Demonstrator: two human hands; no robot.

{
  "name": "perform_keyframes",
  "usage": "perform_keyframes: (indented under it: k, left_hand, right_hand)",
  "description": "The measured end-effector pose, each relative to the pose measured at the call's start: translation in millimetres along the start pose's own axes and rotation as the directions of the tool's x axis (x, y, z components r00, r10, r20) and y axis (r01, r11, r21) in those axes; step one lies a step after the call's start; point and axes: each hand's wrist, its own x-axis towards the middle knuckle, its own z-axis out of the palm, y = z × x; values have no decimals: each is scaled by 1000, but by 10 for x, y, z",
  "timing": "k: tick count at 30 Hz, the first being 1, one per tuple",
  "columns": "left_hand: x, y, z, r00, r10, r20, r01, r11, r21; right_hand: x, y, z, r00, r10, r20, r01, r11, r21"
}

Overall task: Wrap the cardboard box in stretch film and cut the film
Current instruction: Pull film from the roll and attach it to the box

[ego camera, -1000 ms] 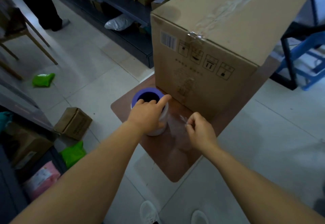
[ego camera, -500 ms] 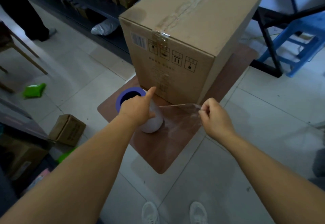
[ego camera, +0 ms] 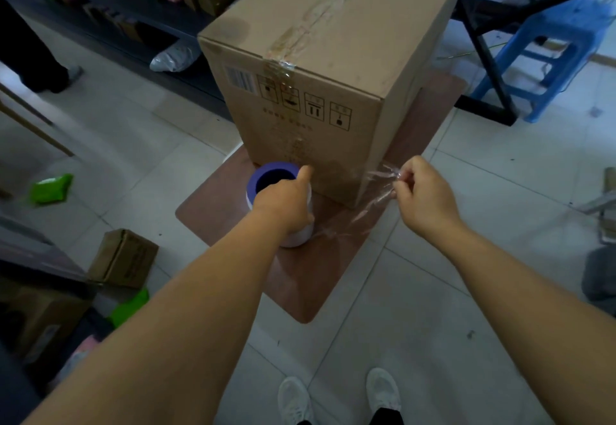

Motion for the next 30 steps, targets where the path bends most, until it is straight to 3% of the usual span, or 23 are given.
perform_keyframes:
  k: [3,6,11,21,30]
  left_hand:
    - [-32,-7,34,1000,-4,17,2,993,115]
    - [-31,-34,88,998,10,-55,1,983,186]
    - [-50,-106,-15,990,-38,-137,53,992,113]
    - [-374,-349,-624,949,-189,-254,233,960,156]
    - [-400,-427,-946,901,-239,-362,306,942,139]
  right_hand:
    - [32,15,-35,999,-35,-1,35,999,5]
    - [30,61,-68,999,-51,6,51,999,9]
    - [40,121,-192,997,-72,5,72,997,20]
    - [43,-60,-396,978,-203,-46,205,978,44]
    - [219,-238,-405,980,-161,-116,174,978,117]
